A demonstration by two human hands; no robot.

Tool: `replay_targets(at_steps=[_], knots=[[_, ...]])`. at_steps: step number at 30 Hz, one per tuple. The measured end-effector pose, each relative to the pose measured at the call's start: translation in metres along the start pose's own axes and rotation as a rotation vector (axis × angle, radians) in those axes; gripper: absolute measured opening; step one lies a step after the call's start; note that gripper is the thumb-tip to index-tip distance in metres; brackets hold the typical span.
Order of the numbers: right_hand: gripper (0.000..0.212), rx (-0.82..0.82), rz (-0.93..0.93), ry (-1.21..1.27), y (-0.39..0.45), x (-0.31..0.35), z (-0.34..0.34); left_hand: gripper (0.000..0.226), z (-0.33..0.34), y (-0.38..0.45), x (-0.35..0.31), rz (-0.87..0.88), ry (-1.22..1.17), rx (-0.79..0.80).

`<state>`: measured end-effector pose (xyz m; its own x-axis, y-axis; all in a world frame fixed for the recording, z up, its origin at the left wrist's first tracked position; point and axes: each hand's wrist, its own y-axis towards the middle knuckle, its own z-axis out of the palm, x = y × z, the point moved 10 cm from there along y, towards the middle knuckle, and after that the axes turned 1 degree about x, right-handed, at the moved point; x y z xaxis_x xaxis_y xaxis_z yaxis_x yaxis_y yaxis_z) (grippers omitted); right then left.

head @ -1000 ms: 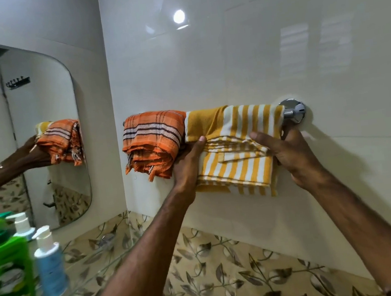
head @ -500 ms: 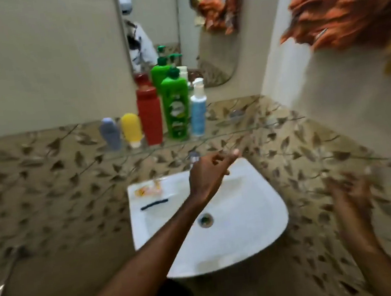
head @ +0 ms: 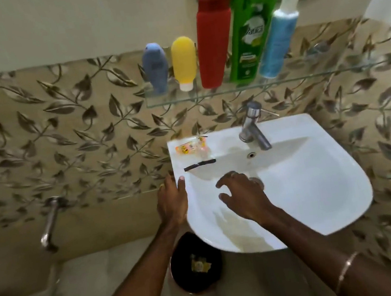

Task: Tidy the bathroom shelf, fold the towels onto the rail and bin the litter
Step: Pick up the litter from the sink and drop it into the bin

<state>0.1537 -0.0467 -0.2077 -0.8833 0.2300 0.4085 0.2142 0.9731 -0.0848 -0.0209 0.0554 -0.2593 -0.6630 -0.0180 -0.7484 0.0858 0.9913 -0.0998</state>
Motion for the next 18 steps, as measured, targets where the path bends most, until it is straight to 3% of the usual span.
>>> replay_targets(at_steps=[4,8,14,18], knots=[[0.042,0.033,-0.081,-0.296,0.057,0.023,0.033,0.045,0.032,0.016,0.015,-0.049,-0.111,0.064],[0.038,0.063,-0.136,-0.468,0.102,0.028,0.055,0.047,0.039,0.022,0.024,-0.035,-0.118,0.011],[0.054,0.162,-0.09,-0.482,0.13,0.018,0.071,0.046,0.035,0.027,0.022,0.019,-0.091,-0.02],[0.051,0.099,-0.068,-0.355,0.121,0.018,0.059,0.049,0.034,0.029,0.024,0.014,-0.096,-0.032]])
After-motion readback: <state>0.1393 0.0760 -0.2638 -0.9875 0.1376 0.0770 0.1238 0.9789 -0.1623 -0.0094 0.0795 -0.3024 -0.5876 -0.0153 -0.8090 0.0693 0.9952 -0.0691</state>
